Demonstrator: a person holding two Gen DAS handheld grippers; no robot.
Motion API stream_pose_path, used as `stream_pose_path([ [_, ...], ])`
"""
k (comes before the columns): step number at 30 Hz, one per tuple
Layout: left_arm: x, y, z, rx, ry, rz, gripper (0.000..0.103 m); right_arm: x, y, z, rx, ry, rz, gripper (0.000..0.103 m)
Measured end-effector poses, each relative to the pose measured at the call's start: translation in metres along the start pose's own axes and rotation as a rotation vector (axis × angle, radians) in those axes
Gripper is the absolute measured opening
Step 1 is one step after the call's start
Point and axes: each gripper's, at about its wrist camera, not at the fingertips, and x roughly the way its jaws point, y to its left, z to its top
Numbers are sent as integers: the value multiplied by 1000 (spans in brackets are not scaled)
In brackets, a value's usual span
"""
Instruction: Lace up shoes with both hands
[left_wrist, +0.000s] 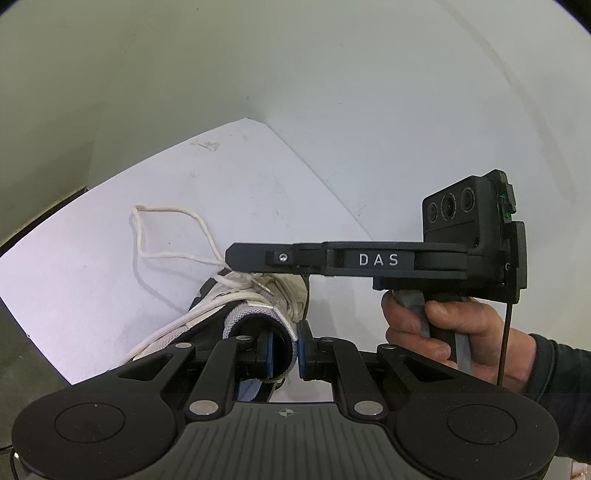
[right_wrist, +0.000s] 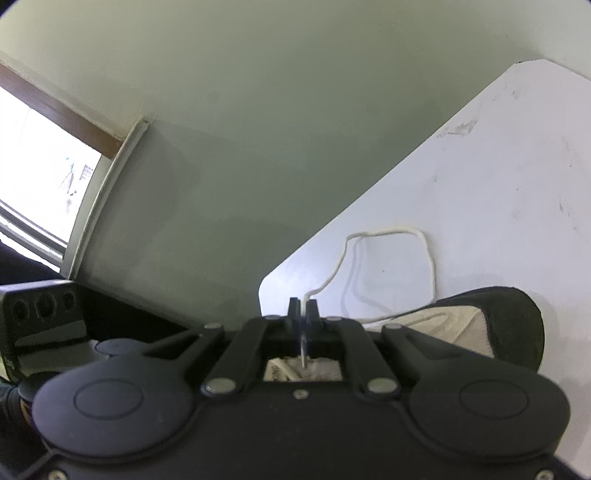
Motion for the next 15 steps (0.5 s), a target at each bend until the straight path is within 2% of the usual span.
stream_pose_path([
  [15, -6, 0, -18, -10, -7, 4, 9, -1, 1, -8, -8, -32, -8, 0],
])
